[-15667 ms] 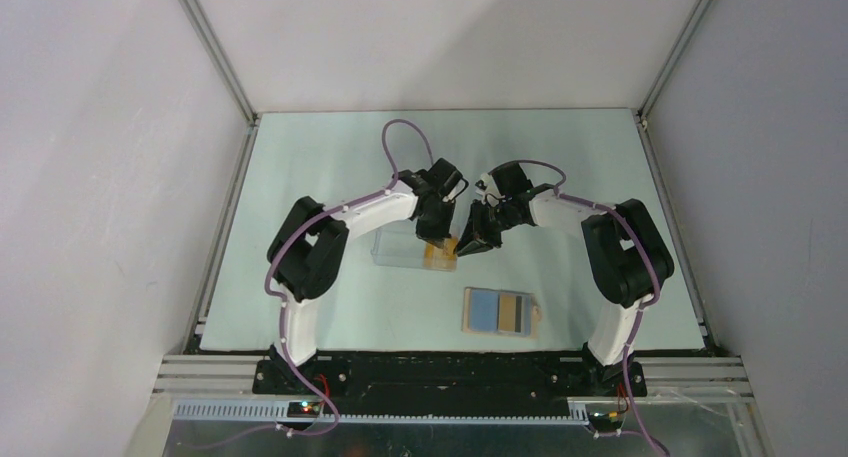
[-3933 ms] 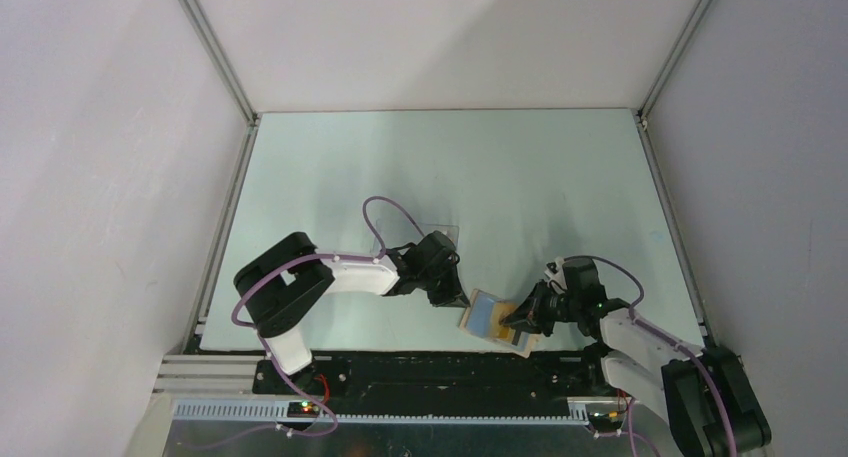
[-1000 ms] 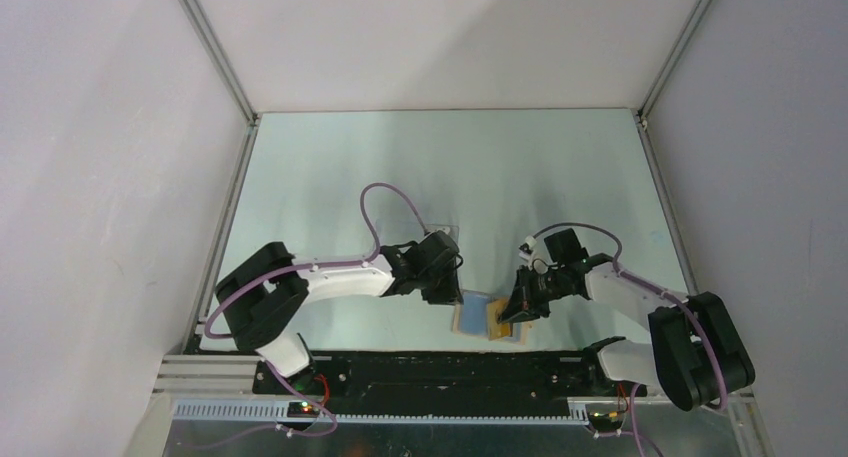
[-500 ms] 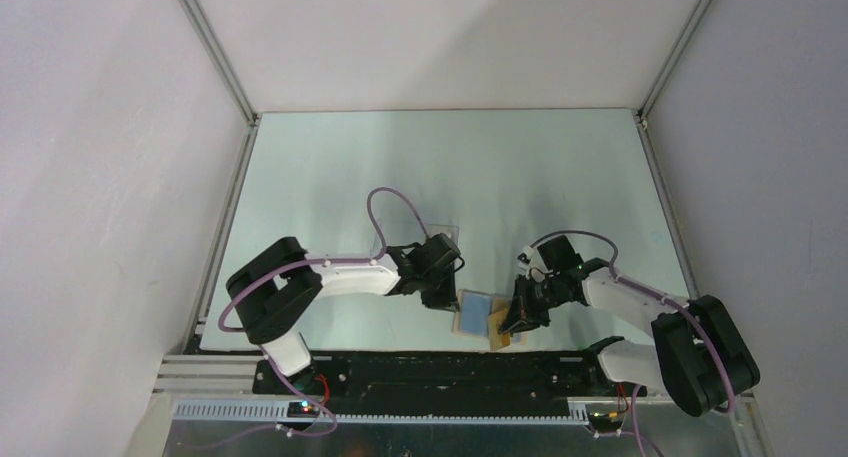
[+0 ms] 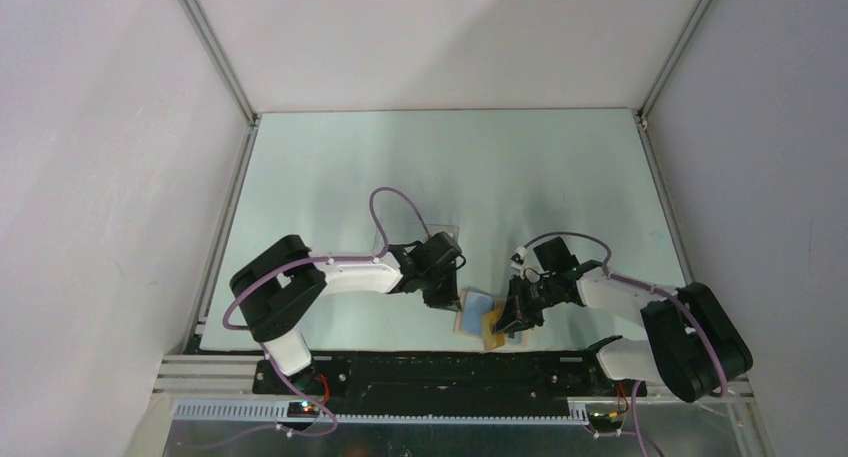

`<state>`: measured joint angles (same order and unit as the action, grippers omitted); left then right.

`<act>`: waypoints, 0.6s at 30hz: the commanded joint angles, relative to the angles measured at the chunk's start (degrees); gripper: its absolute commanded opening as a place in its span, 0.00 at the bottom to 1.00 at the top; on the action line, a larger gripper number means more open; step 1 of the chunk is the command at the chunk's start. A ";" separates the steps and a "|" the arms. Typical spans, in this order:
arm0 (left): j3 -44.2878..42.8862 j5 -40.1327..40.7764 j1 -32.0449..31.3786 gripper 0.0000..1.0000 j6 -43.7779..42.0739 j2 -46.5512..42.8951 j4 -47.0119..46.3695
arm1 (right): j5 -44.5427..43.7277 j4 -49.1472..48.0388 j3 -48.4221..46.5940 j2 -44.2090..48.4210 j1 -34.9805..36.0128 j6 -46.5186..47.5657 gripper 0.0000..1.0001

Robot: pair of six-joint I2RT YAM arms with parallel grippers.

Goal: Put the credit cards into the card holder
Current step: Insert the credit card into the card holder.

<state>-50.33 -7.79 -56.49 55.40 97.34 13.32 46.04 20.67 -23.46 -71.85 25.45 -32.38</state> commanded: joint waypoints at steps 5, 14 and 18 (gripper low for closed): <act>-1.23 -0.11 0.15 0.09 -0.99 1.41 0.20 | -1.06 -5.71 0.12 -5.54 -0.62 0.31 0.00; -1.35 -0.38 0.10 0.07 -0.99 1.57 0.20 | -4.71 -2.98 -0.63 -1.80 -4.75 2.04 0.00; -1.55 -0.69 0.12 0.06 -1.13 1.71 0.17 | -5.07 -1.96 -1.41 -0.03 -5.74 2.97 0.00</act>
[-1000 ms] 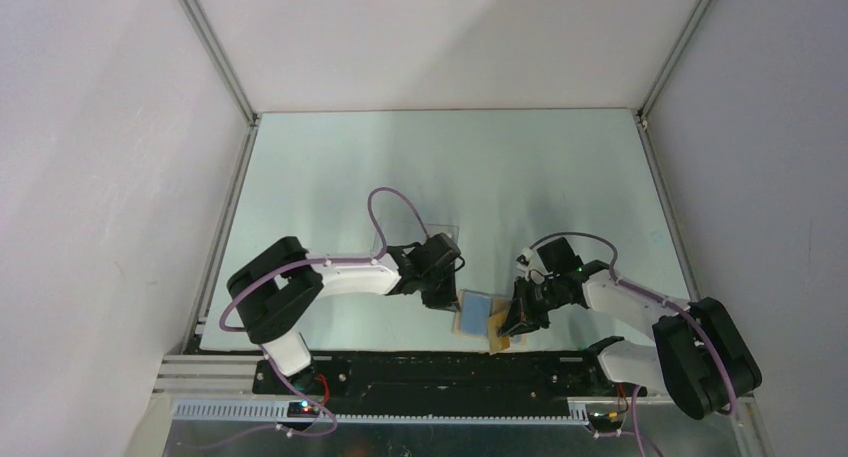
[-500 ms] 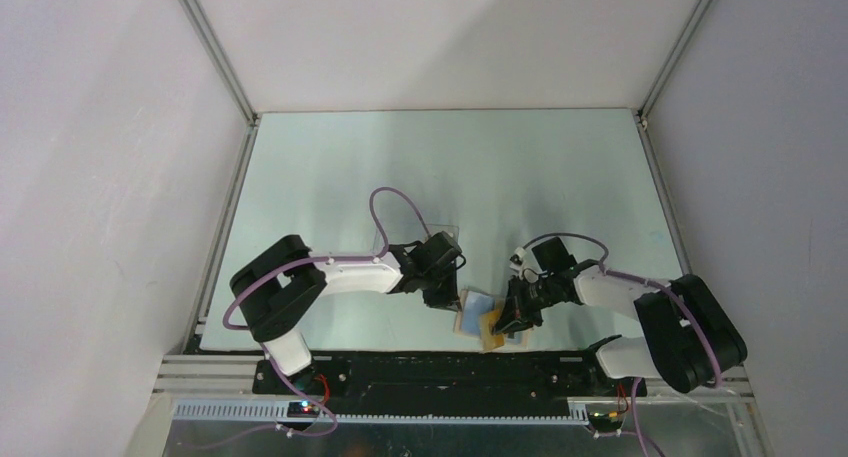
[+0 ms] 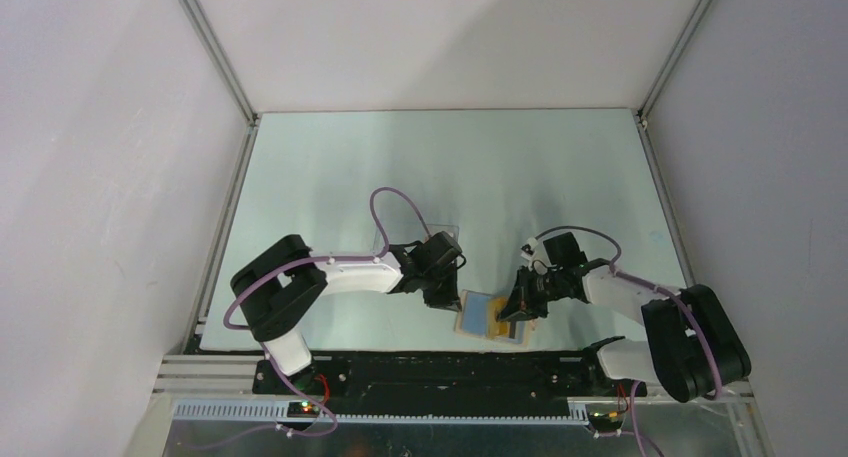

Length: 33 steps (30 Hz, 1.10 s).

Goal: Put the credit cards into the card holder
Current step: Insert the credit card into the card holder.

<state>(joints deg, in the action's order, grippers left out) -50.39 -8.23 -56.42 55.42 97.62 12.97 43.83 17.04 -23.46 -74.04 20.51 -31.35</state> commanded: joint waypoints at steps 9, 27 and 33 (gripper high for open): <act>-1.61 -0.55 0.06 0.05 -1.34 1.75 0.52 | -1.00 -2.15 -2.48 -2.00 -0.88 3.65 0.00; -1.26 -1.07 0.00 0.00 -0.63 1.45 0.50 | -6.39 -8.28 2.70 3.51 -2.30 -0.42 0.00; -1.28 -1.03 0.03 0.00 -0.66 1.67 0.50 | -6.41 -4.89 3.41 8.39 -2.89 -1.72 0.00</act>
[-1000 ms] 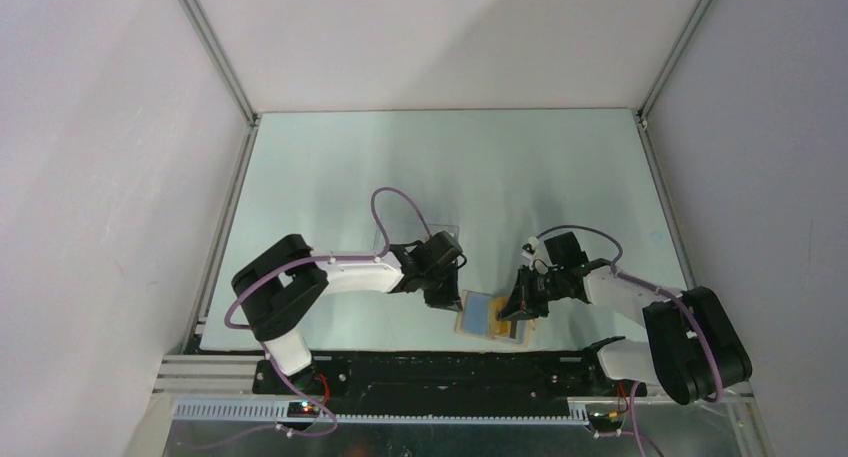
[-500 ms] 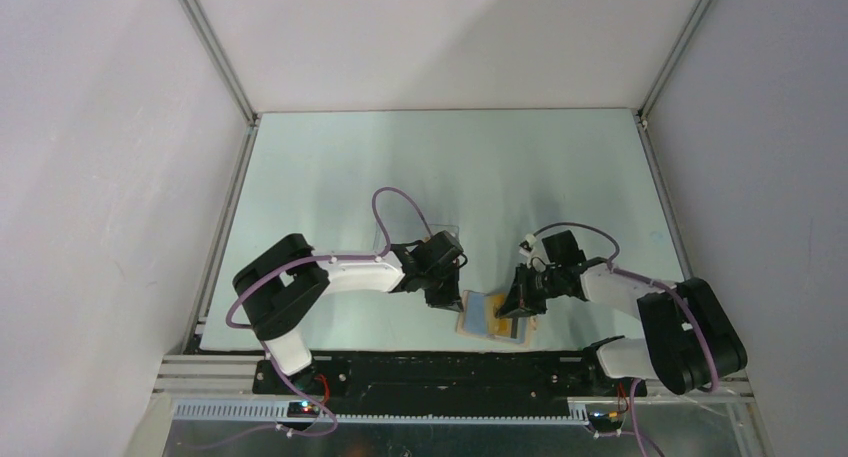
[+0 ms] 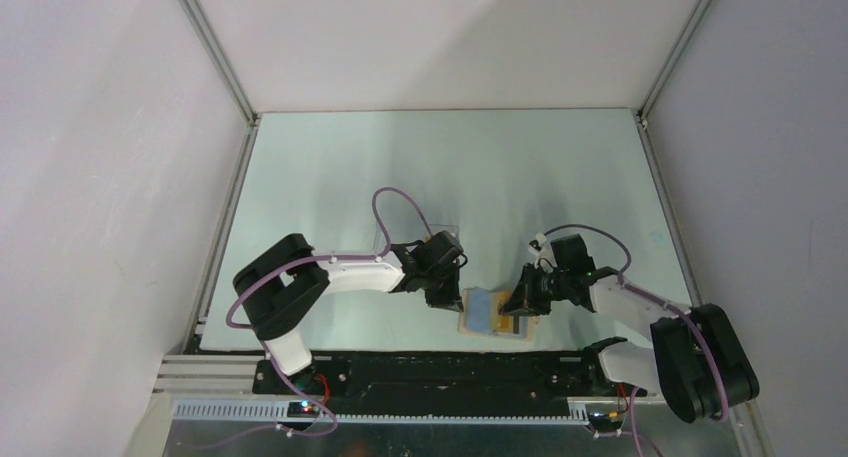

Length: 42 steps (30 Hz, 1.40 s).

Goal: Put the credit cards into the card holder
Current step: Insert the credit card into the card holder.

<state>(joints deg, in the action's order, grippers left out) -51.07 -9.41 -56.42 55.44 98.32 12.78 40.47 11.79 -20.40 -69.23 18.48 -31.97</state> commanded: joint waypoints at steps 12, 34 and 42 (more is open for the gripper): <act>-0.87 -0.13 -0.01 0.00 -0.99 1.30 0.69 | 1.49 -9.29 6.03 2.34 -1.75 -5.10 0.00; -0.55 0.18 0.07 0.00 -0.53 0.82 0.78 | -5.70 0.39 -2.07 -7.06 6.62 -1.56 0.29; -0.80 0.09 0.01 0.00 -0.42 0.92 0.68 | -10.27 9.14 -5.02 -1.28 6.74 -0.67 0.53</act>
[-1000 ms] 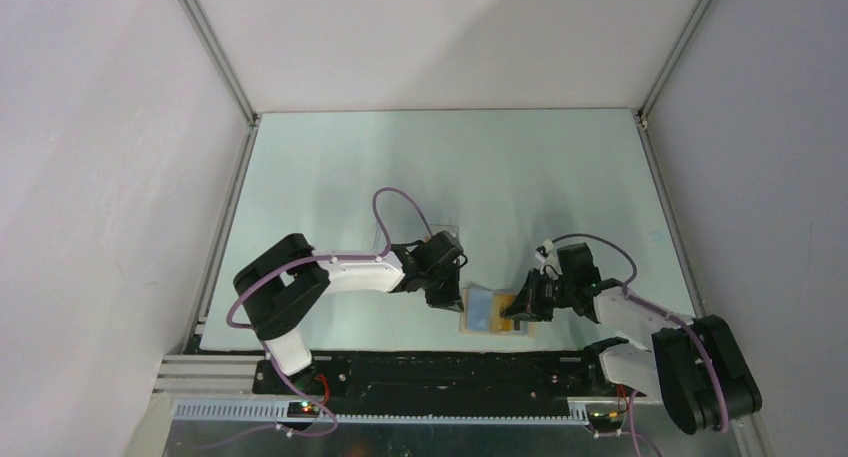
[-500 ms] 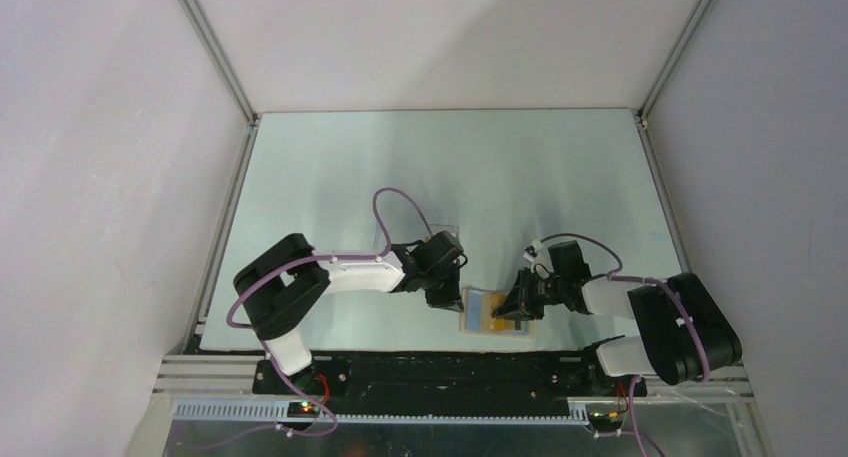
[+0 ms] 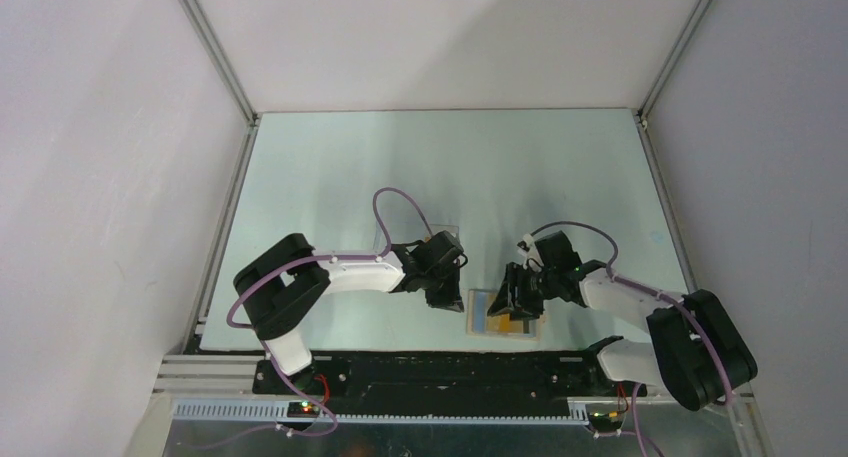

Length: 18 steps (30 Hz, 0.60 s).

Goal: Put the credit cards into the card holder
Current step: Insert the credit card into the card holder.

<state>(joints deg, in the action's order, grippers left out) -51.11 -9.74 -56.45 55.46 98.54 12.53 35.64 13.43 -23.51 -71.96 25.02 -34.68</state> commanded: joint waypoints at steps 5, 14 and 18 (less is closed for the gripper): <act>-0.83 0.25 0.08 0.00 -0.46 0.77 0.98 | -5.62 6.58 -2.59 -1.31 1.02 2.07 0.56; -0.93 -0.37 0.10 0.00 0.35 0.38 0.86 | -4.00 4.89 -8.55 -8.86 5.73 1.34 0.58; -0.95 -0.72 0.12 0.00 0.87 0.15 0.61 | -1.73 2.53 -9.09 -11.74 8.07 -0.14 0.58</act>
<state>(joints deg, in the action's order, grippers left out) -51.11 -9.98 -56.45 55.57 98.54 12.53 34.57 18.68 -32.21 -80.77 30.74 -34.50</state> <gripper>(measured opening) 0.005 0.577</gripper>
